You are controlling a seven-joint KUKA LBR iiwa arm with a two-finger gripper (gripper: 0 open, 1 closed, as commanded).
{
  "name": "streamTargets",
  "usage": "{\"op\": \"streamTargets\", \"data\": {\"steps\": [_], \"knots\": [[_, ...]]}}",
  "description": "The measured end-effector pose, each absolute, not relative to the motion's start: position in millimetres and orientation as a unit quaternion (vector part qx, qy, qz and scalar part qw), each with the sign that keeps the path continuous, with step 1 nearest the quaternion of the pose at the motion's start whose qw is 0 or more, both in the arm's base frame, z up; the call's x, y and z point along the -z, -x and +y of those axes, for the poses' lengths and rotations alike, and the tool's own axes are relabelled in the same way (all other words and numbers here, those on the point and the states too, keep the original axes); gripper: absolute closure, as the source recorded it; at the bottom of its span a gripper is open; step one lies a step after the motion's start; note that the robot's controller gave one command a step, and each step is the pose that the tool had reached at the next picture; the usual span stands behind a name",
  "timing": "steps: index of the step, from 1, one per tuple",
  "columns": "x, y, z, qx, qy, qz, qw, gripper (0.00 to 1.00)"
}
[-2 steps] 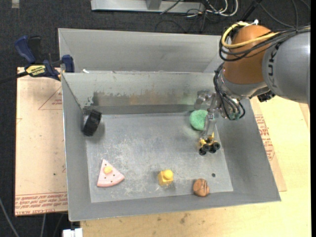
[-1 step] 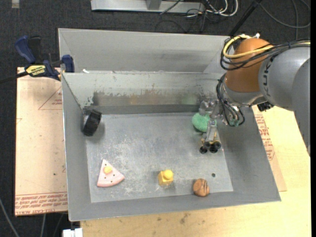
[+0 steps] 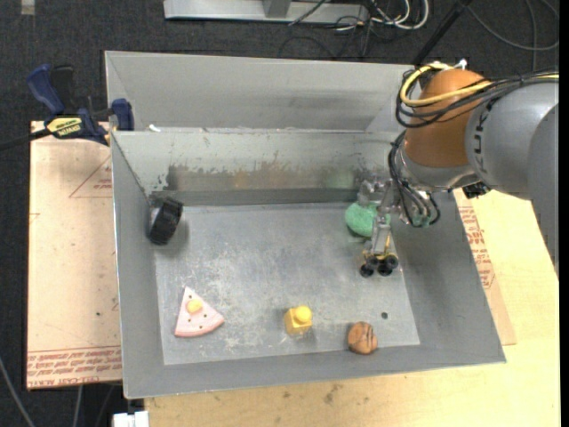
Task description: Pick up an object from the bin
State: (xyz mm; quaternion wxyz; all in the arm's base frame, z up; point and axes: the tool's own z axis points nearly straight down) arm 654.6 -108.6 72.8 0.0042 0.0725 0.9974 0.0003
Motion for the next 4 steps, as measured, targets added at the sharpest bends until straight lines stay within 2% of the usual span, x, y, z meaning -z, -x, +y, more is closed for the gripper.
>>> {"op": "streamTargets", "data": {"steps": [1,2,4], "knots": [[-73.4,-642.7,-101.8,0.000,-0.089,0.996,0.005,0.00],[-76.0,-648.0,-102.1,-0.001,-0.119,0.993,0.007,1.00],[-79.5,-647.6,-101.9,-0.001,-0.124,0.992,0.005,1.00]]}}
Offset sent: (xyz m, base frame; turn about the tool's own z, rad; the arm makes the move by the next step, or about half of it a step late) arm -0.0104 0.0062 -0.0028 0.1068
